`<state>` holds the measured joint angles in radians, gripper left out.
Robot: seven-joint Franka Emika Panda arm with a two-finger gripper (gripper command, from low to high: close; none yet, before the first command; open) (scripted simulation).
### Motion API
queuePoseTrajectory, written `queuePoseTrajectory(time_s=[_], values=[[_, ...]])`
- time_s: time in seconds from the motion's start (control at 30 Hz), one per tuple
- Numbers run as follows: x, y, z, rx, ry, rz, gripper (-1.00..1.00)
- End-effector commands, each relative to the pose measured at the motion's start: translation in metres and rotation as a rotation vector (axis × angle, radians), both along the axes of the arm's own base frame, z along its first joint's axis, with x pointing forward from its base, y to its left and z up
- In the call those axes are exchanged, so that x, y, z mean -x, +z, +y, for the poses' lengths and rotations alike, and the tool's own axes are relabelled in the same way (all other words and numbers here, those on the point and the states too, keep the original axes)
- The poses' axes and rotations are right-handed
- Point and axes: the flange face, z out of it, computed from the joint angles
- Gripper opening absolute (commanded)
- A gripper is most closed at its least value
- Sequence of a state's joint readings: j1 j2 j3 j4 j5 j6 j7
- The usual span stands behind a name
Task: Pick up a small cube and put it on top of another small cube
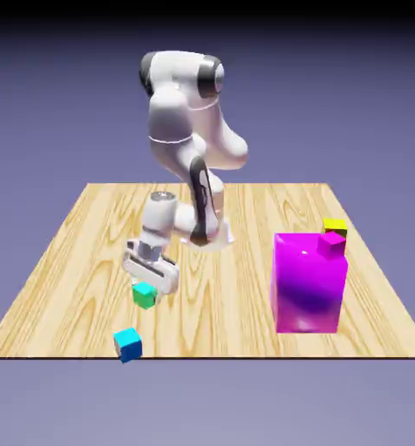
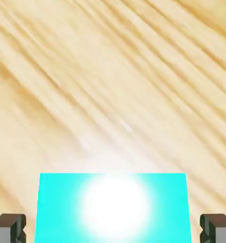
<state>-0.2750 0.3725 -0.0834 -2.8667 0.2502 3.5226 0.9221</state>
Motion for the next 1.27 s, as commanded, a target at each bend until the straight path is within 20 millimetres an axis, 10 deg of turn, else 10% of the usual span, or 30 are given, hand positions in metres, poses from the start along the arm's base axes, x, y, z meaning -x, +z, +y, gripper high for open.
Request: queuePoseTrajectory(time_s=[0.0,0.37,0.9,1.13,1.17,1.23], values=[[0.0,0.007,-0.001,0.011,0.0,0.004,-1.0],[0.011,0.061,0.011,-0.013,-0.001,-0.005,-1.0],[-0.18,0.115,-0.036,-0.014,0.71,0.0,-1.0],[-0.195,0.047,-0.036,-0.014,0.71,0.0,-1.0],[-0.195,0.047,-0.036,-0.014,0.71,0.0,1.0],[-0.193,0.061,-0.037,-0.012,0.712,0.0,1.0]])
